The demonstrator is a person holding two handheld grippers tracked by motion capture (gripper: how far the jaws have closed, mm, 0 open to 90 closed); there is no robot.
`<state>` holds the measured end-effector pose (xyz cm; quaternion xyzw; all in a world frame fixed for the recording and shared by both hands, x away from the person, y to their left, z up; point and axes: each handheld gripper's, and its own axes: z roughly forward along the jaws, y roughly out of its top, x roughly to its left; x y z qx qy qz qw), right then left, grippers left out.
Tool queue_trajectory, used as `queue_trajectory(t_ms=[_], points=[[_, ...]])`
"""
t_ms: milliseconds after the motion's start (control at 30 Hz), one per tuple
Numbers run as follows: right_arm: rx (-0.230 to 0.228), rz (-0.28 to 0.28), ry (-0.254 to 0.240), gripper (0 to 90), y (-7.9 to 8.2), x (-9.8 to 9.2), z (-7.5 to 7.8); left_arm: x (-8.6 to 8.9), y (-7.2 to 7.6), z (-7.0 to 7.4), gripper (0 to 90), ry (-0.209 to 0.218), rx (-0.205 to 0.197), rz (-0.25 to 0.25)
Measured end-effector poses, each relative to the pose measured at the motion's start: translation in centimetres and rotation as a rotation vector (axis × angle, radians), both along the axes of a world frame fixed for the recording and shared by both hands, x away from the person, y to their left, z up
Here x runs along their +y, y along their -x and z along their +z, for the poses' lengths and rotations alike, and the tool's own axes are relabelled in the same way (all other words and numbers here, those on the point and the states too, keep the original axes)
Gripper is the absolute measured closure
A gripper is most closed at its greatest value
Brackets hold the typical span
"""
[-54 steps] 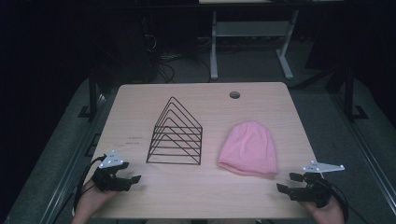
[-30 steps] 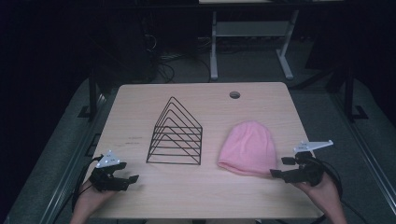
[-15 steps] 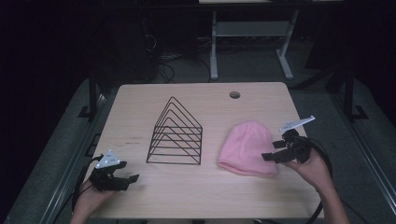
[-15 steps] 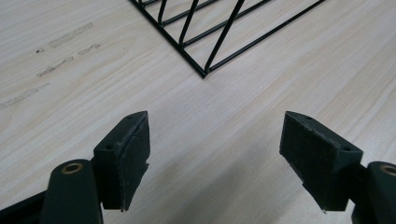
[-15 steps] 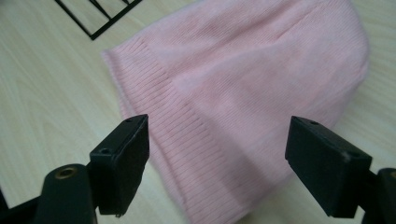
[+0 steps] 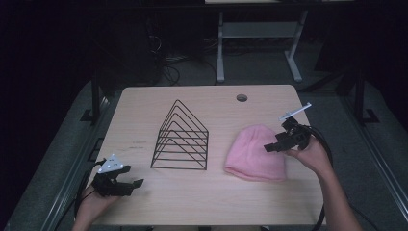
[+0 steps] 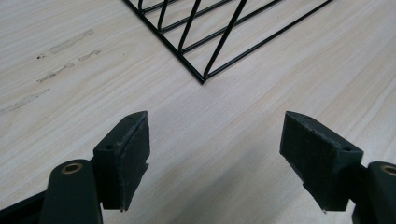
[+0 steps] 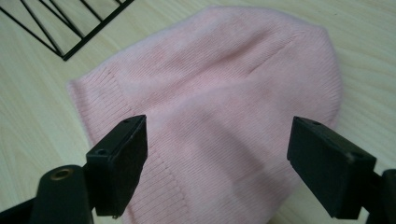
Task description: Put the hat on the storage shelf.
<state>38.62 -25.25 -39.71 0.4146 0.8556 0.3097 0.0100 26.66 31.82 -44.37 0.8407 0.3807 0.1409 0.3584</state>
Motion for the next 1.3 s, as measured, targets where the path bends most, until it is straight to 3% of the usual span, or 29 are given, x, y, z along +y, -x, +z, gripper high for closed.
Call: queue_trajectory(t_ms=[67,167,300,500,633,667,733,900,1133,1300], points=[[0.000,-0.010,-0.011,19.8,-0.4,-0.2,-0.1,0.0,0.0,-0.1,24.3,0.020,0.012,-0.002],[0.020,-0.027,-0.006,20.0,-1.3,-0.7,-0.4,0.1,-0.1,-0.2,24.3,0.015,0.018,0.000],[0.021,-0.050,0.025,20.9,-2.5,-1.1,-0.8,0.1,-0.2,0.0,24.3,0.019,0.007,0.005],[0.084,-0.079,0.028,21.7,-4.4,-1.2,-1.5,0.1,-0.2,-0.3,24.3,0.025,0.023,0.014],[0.092,-0.085,0.036,24.9,-5.3,-1.1,-1.7,0.3,-0.3,-0.4,24.3,0.020,0.020,0.014],[0.101,-0.085,0.032,31.1,-5.8,-1.1,-1.9,0.4,-0.3,-0.3,24.1,0.029,0.019,0.018],[0.083,-0.108,0.052,32.1,-6.2,-1.1,-2.1,0.5,-0.3,-0.2,23.8,0.036,0.009,0.022],[0.130,-0.157,0.009,40.0,-7.0,-1.5,-2.8,0.4,-0.3,-0.2,23.6,0.037,0.006,0.026],[0.157,-0.138,0.004,49.1,-7.6,-1.2,-3.7,0.0,-0.4,-0.1,23.5,0.039,0.007,0.011],[0.176,-0.126,0.045,52.4,-7.8,-0.6,-4.4,-0.2,-0.6,-0.2,23.4,0.036,0.012,0.006]])
